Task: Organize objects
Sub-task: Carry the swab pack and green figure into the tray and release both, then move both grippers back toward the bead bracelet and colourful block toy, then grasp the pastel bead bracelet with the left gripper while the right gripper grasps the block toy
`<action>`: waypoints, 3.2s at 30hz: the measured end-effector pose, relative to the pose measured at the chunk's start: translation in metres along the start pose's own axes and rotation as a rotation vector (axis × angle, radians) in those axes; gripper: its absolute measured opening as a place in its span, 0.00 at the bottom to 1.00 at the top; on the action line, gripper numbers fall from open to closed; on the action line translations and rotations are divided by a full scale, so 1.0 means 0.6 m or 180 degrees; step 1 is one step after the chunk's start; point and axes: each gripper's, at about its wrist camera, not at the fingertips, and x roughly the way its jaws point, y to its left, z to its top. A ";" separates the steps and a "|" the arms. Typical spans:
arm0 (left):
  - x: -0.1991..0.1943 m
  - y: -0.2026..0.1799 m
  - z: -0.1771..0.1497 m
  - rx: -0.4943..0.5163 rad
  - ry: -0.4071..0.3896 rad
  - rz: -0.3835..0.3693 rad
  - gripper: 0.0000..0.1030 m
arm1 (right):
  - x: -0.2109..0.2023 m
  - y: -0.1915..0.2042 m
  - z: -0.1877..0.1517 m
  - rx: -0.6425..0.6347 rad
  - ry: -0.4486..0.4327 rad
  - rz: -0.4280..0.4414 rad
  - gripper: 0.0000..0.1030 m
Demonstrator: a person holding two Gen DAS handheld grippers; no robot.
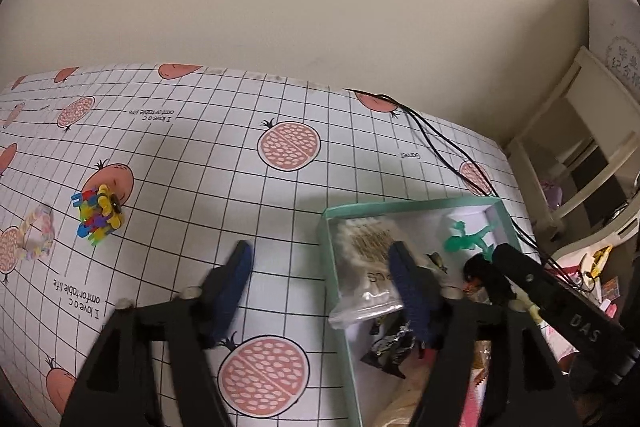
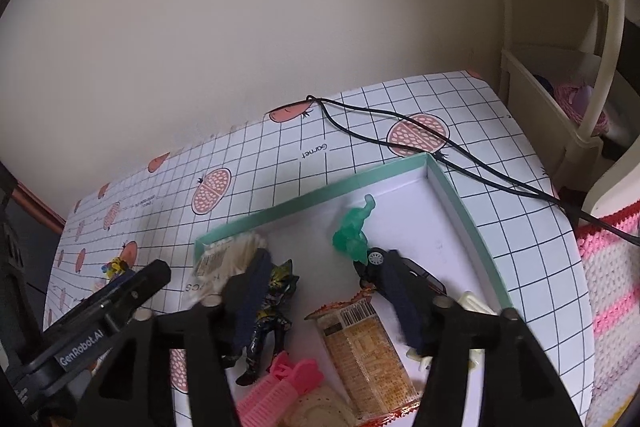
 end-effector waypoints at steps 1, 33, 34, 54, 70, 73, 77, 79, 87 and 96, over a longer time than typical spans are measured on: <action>0.001 0.000 0.001 -0.0004 -0.0009 0.0005 0.80 | 0.000 0.001 0.000 -0.0006 -0.0003 -0.0004 0.65; -0.103 0.112 0.032 -0.0320 -0.0332 0.0214 1.00 | -0.018 0.070 -0.018 -0.0333 -0.0143 -0.0122 1.00; -0.110 0.124 0.033 -0.0337 -0.0357 0.0246 1.00 | -0.020 0.080 -0.019 -0.0363 -0.0157 -0.0105 1.00; -0.137 0.446 0.014 -0.1198 -0.0183 0.0644 1.00 | 0.029 0.363 -0.090 -0.1196 -0.0068 0.0366 1.00; -0.062 0.500 -0.016 -0.1165 -0.0010 0.0778 0.83 | 0.190 0.497 -0.125 -0.1414 0.0332 0.0298 0.92; -0.055 0.494 -0.019 -0.1138 0.0027 0.0777 0.82 | 0.205 0.507 -0.127 -0.1450 0.0353 0.0272 0.88; -0.046 0.491 -0.020 -0.1144 0.0065 0.0774 0.82 | 0.216 0.512 -0.127 -0.1437 0.0385 0.0266 0.75; -0.043 0.490 -0.019 -0.1121 0.0056 0.0831 0.79 | 0.219 0.512 -0.126 -0.1430 0.0406 0.0250 0.69; -0.042 0.491 -0.017 -0.1028 0.0049 0.1088 0.47 | 0.224 0.507 -0.127 -0.1445 0.0470 0.0250 0.41; -0.042 0.490 -0.016 -0.0855 -0.0021 0.1153 0.12 | 0.206 0.488 -0.133 -0.1429 0.0495 0.0280 0.40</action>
